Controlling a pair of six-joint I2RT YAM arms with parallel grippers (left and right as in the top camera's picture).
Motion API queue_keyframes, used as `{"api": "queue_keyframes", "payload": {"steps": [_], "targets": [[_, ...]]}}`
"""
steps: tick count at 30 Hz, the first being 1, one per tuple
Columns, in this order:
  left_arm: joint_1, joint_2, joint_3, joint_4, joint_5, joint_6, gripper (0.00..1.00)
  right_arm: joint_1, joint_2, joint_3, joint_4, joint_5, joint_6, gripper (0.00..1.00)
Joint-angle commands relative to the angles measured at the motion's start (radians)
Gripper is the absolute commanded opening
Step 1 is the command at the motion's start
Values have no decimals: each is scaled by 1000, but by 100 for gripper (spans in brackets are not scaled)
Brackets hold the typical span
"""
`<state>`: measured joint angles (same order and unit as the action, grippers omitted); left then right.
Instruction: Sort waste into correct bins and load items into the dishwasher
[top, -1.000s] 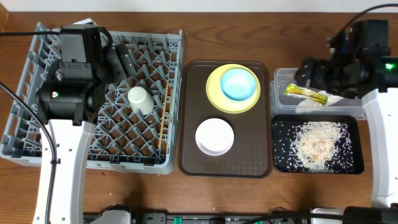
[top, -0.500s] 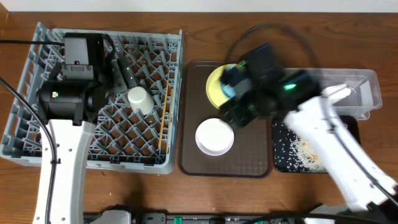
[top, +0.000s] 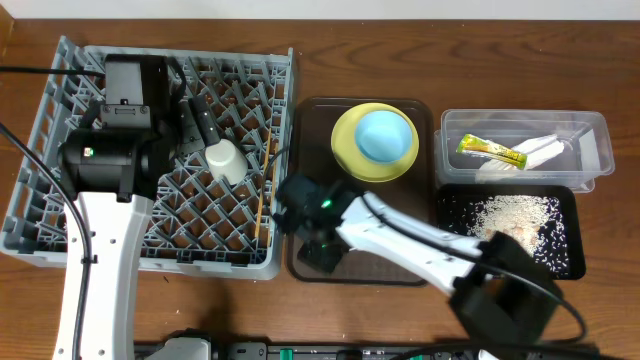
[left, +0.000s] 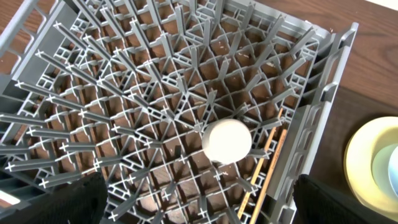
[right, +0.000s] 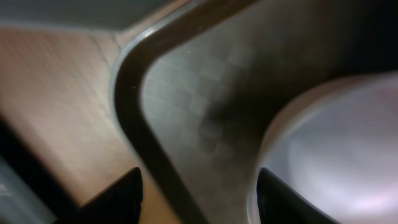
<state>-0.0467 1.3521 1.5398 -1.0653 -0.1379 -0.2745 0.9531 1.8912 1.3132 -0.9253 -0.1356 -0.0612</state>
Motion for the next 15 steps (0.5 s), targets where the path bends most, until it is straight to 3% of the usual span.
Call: {"api": "queue_keyframes", "payload": {"steps": [1,8,11,15], "targets": [[3,2,9,-4,-12,-13,98,38,45,0,2,150,-7,44],[3,2,9,-4,-12,-13,98,56,40,23,-3,169,-7,44],[2,2,9,-5,14,-16,98,51,23,56,-14,169,-6,49],[1,2,9,-5,111,-15,98,26,-28,137,-52,170,5,64]]}}
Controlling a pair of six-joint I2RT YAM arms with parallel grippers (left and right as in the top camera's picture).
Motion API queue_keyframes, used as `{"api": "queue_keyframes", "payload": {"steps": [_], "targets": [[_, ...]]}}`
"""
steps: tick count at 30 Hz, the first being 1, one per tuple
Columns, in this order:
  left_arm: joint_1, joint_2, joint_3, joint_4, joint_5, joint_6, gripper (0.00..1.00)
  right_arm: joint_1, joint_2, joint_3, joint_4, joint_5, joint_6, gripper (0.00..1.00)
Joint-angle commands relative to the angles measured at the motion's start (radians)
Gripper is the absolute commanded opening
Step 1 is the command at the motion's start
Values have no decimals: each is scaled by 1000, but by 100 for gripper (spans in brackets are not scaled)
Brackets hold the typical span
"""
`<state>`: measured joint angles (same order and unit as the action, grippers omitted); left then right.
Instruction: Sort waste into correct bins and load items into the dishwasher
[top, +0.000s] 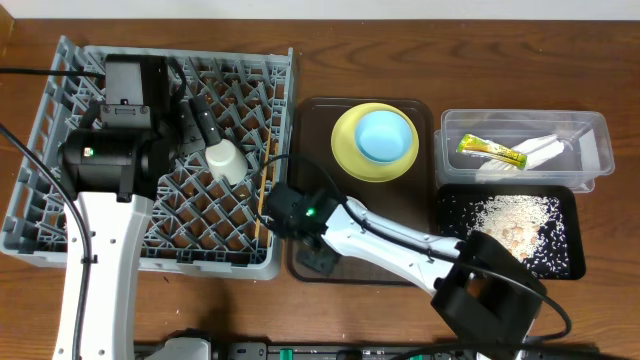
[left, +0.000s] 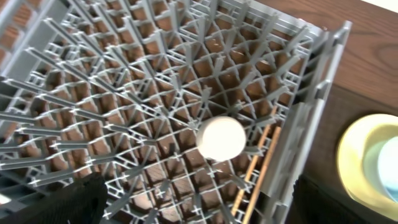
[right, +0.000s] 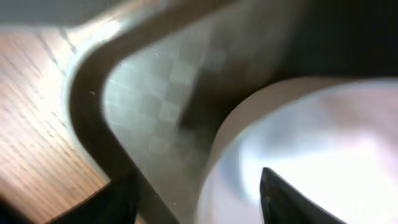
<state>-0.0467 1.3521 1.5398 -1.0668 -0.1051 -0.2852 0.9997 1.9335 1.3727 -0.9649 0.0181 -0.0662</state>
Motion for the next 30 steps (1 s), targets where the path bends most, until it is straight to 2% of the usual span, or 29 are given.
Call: {"api": "queue_keyframes", "payload": {"steps": [1,3,7,12,14,18,24,30], "targets": [[0,2,9,-6,103,-5,100,-37,-87,99,-23,16,19,67],[-21,2,8,-40,149,-5,98,-103,-143,138,-31,16,54,76],[-78,2,1,-77,147,-5,94,-262,-245,165,-30,16,127,80],[-217,2,-27,-103,151,-32,83,-521,-376,166,-53,-14,185,84],[-305,3,-61,-89,150,-55,76,-635,-431,166,-80,-29,185,99],[-438,11,-136,-37,150,-82,67,-811,-516,166,-114,-23,186,99],[-584,43,-298,121,150,-167,59,-1083,-622,166,-143,-23,211,99],[-700,136,-375,308,148,-203,54,-1220,-639,166,-154,-23,211,99]]}}
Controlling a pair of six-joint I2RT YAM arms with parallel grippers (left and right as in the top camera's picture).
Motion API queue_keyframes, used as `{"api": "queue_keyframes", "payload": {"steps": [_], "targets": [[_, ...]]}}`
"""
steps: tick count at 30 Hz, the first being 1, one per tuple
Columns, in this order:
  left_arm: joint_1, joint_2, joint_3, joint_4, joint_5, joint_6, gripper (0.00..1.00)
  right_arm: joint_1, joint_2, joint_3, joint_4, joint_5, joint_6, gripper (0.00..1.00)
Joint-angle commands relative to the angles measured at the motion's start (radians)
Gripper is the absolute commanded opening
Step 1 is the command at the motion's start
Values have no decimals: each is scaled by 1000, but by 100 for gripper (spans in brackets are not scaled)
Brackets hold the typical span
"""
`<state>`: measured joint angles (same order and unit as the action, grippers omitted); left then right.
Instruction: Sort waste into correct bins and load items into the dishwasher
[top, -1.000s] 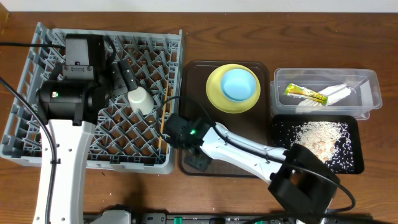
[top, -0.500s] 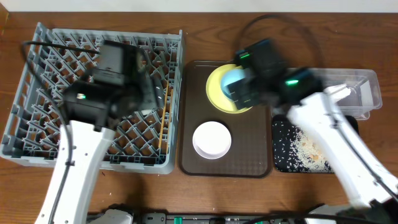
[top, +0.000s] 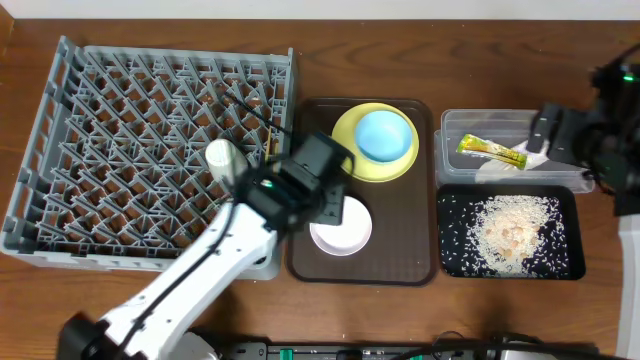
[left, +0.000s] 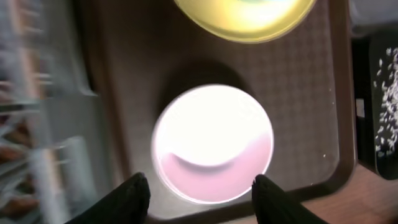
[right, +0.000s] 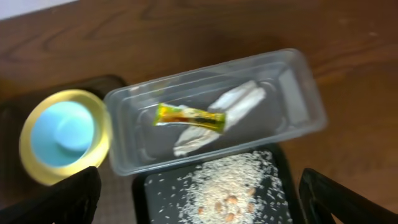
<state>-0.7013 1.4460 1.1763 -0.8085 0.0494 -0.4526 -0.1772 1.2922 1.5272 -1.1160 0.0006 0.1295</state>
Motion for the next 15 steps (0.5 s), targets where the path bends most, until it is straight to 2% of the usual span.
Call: {"api": "queue_keyframes", "payload": {"steps": [1,7,15], "targets": [[-61,61,-11,81,-8,-35,51,-50,3,11,-3,-5,15,99],[-128,162,-11,174,-16,-36,41,-51,3,11,-3,-5,15,99],[-195,286,-11,183,-5,-80,40,-51,4,11,-3,-6,15,99]]}}
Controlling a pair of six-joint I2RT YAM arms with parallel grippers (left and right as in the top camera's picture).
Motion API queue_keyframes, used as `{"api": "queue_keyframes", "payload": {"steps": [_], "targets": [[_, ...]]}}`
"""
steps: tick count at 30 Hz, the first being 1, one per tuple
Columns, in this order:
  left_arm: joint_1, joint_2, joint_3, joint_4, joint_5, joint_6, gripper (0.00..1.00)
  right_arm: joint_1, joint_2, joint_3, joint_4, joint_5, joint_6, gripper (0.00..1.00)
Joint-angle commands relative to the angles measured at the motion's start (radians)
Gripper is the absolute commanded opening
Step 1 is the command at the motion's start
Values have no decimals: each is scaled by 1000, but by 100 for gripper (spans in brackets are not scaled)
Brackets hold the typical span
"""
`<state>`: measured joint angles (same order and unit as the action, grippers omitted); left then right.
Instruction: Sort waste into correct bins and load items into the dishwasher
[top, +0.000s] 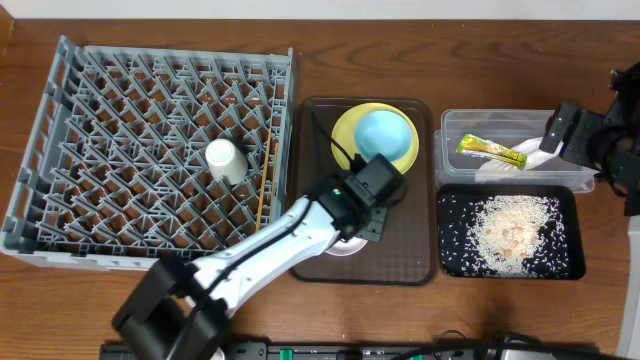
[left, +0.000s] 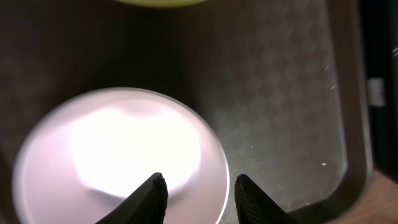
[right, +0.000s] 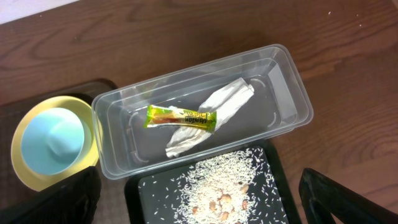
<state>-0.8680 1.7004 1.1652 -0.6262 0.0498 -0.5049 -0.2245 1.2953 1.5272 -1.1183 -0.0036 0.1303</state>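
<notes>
On the brown tray (top: 412, 245) lies a white plate (left: 118, 155), mostly hidden under my arm in the overhead view. My left gripper (left: 200, 200) is open and low over it, its fingers either side of the plate's right rim. A yellow plate carrying a blue bowl (top: 380, 135) sits at the tray's back. The grey dish rack (top: 150, 262) holds a white cup (top: 225, 160) and chopsticks (top: 265, 190). My right gripper (right: 199, 208) hangs open and empty, high over the bins at the far right.
A clear bin (right: 286, 106) holds a yellow-green wrapper (right: 180, 116) and a crumpled napkin (right: 211, 112). In front of it a black tray (top: 455, 265) holds rice and scraps (top: 510, 225). My left arm lies across the tray's front-left corner.
My left gripper was above the white plate with the whole plate in view; now it is lower and at the plate's right rim. The right gripper has barely shifted over the bins.
First my left gripper hung over the rack above the white cup while the right one was low at the tray's corner beside the white plate. Later the left gripper stood over that plate and the right over the bins. Now the left straddles the plate's rim.
</notes>
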Motion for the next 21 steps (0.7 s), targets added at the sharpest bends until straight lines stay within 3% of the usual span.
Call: {"api": "queue_keyframes", "payload": {"steps": [1,21], "targets": [[-35,39,0,4,-5,-28,40,-4,1,11,-1,-1,14,99],[-61,45,-66,31,-8,-29,32,-3,1,11,-1,-1,14,99]]}}
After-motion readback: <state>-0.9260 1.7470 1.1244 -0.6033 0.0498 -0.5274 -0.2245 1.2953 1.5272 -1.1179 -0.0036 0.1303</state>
